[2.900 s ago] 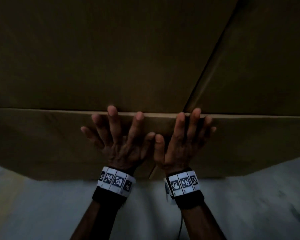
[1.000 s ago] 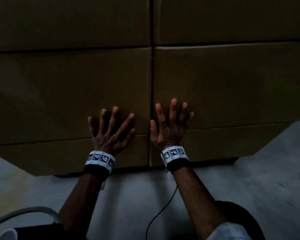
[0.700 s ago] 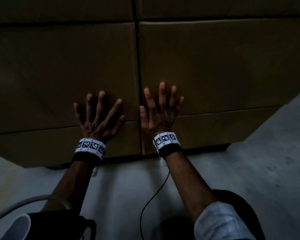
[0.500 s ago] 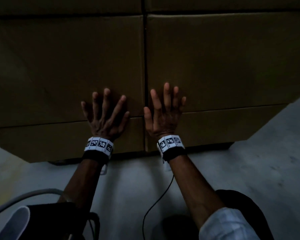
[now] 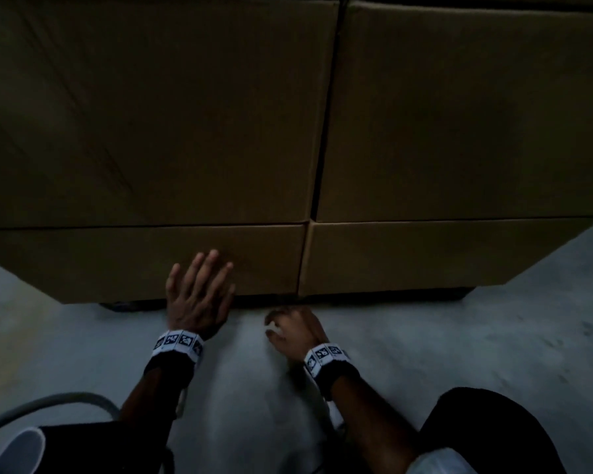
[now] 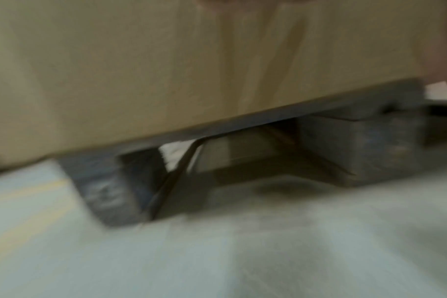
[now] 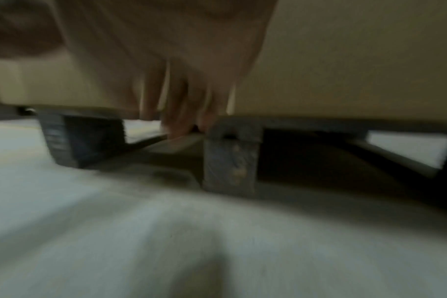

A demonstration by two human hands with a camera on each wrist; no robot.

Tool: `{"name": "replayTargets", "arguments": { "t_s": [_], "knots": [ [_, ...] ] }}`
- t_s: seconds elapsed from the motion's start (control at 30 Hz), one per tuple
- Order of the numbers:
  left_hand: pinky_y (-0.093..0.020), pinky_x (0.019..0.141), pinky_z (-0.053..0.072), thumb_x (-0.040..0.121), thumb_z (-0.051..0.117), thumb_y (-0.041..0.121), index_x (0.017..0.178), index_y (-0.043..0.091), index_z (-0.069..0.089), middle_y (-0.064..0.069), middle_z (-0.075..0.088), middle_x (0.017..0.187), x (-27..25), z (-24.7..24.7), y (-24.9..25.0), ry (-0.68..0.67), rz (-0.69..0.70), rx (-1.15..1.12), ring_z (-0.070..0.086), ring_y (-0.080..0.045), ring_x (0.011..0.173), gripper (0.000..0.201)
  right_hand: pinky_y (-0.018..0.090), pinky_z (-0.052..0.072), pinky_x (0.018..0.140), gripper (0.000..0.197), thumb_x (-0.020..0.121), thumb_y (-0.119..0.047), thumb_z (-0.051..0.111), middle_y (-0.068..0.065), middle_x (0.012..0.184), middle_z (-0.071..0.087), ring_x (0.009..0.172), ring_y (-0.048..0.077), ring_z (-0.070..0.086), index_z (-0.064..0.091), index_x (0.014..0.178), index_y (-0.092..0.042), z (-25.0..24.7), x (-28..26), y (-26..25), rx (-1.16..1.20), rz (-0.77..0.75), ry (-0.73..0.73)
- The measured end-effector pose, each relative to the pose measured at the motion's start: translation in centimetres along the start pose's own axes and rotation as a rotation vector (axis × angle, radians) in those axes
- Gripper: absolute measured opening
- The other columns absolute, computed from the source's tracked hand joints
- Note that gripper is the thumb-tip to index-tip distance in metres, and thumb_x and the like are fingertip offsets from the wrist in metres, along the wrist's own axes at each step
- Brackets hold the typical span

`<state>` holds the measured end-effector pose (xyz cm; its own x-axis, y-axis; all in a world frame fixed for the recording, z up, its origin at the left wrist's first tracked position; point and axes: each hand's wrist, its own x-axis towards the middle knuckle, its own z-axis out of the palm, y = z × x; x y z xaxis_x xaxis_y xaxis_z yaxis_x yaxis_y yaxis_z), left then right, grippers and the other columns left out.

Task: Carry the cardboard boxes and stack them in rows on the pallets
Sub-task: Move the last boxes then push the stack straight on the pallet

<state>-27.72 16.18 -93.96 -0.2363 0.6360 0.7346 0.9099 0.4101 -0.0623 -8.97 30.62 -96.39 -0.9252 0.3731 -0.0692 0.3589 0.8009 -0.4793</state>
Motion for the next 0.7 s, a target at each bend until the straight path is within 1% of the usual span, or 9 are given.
{"name": "replayTargets", "arguments": {
  "t_s": [0.07, 0.17, 0.27, 0.33, 0.43, 0.5, 0.6, 0.67, 0.7],
  "knots": [
    [-0.053, 0.122, 0.018, 0.100, 0.055, 0.040, 0.145, 0.017, 0.048, -0.013, 0.038, 0.158, -0.4, -1.1, -2.1, 0.099, -0.262, 0.051, 0.035, -0.032, 0.147, 0.051, 0.030, 0.047, 0.099, 0.045, 0.093, -0.057, 0.061, -0.005, 0.122, 0.070, 0.113, 0.019, 0.064, 0.064, 0.130, -0.032, 1.3, 0.7, 1.4, 0.172, 0.272, -0.137],
    [-0.044, 0.121, 0.026, 0.107, 0.046, 0.043, 0.150, 0.018, 0.046, -0.009, 0.039, 0.159, 0.4, -3.5, -6.7, 0.394, -0.907, 0.079, 0.036, -0.028, 0.148, 0.050, 0.030, 0.054, 0.084, 0.055, 0.087, -0.056, 0.074, -0.004, 0.100, 0.074, 0.094, 0.018, 0.068, 0.066, 0.129, -0.021, 2.0, 2.6, 1.2, 0.705, 0.605, -0.050],
    [-0.039, 0.105, 0.044, 0.104, 0.036, 0.060, 0.147, 0.019, 0.048, -0.006, 0.053, 0.148, 1.5, -5.6, -13.1, 0.799, -1.485, 0.002, 0.052, -0.031, 0.134, 0.061, 0.025, 0.048, 0.057, 0.022, 0.094, -0.034, 0.071, 0.004, 0.098, 0.071, 0.078, 0.021, 0.066, 0.069, 0.105, -0.016, 1.5, 4.1, 0.3, 1.069, 0.810, 0.096],
    [-0.036, 0.104, 0.044, 0.095, 0.031, 0.074, 0.148, 0.027, 0.046, -0.005, 0.054, 0.148, 1.0, -7.7, -17.7, 0.851, -1.697, -0.175, 0.053, -0.028, 0.133, 0.072, 0.026, 0.044, 0.056, 0.010, 0.101, -0.026, 0.058, 0.002, 0.102, 0.068, 0.078, 0.020, 0.066, 0.063, 0.101, -0.017, 1.0, 4.4, -0.7, 1.283, 0.889, 0.131],
    [-0.031, 0.117, 0.036, 0.100, 0.022, 0.071, 0.155, 0.029, 0.034, -0.004, 0.041, 0.160, 1.2, -10.5, -20.7, 0.613, -1.628, -0.371, 0.041, -0.021, 0.145, 0.070, 0.033, 0.043, 0.075, 0.018, 0.104, -0.018, 0.042, 0.002, 0.098, 0.061, 0.082, 0.022, 0.064, 0.054, 0.090, -0.019, 0.3, 4.8, -0.7, 1.598, 0.972, 0.257],
    [-0.034, 0.121, 0.033, 0.106, 0.021, 0.055, 0.156, 0.024, 0.035, -0.004, 0.044, 0.156, 2.9, -11.9, -21.2, 0.485, -1.508, -0.481, 0.043, -0.019, 0.143, 0.060, 0.029, 0.042, 0.069, 0.024, 0.101, -0.008, 0.041, 0.002, 0.089, 0.058, 0.072, 0.016, 0.068, 0.052, 0.081, -0.016, -0.3, 4.9, -0.4, 1.550, 1.020, 0.333],
    [-0.038, 0.117, 0.038, 0.101, 0.032, 0.063, 0.140, 0.023, 0.058, -0.006, 0.059, 0.144, 4.9, -11.5, -22.0, 0.587, -1.348, -0.630, 0.053, -0.021, 0.134, 0.062, 0.026, 0.042, 0.066, 0.030, 0.099, 0.005, 0.038, 0.005, 0.078, 0.054, 0.042, 0.000, 0.063, 0.046, 0.073, -0.010, -1.2, 4.3, 0.9, 1.505, 0.998, 0.437],
    [-0.030, 0.120, 0.030, 0.107, 0.031, 0.050, 0.148, 0.016, 0.049, -0.008, 0.048, 0.155, 5.5, -11.4, -21.8, 0.532, -1.327, -0.664, 0.043, -0.017, 0.143, 0.056, 0.026, 0.044, 0.068, 0.019, 0.083, 0.009, 0.054, 0.011, 0.065, 0.060, 0.042, 0.001, 0.063, 0.050, 0.068, -0.003, -2.2, 4.1, 0.7, 1.519, 0.975, 0.379],
    [-0.026, 0.116, 0.030, 0.110, 0.030, 0.044, 0.147, 0.017, 0.048, -0.005, 0.048, 0.154, 6.0, -11.3, -20.9, 0.522, -1.314, -0.679, 0.043, -0.008, 0.141, 0.049, 0.027, 0.047, 0.065, 0.009, 0.062, 0.003, 0.066, 0.008, 0.054, 0.062, 0.044, 0.006, 0.065, 0.058, 0.062, -0.001, -2.6, 3.9, 1.3, 1.550, 0.973, 0.355]
  ]
}}
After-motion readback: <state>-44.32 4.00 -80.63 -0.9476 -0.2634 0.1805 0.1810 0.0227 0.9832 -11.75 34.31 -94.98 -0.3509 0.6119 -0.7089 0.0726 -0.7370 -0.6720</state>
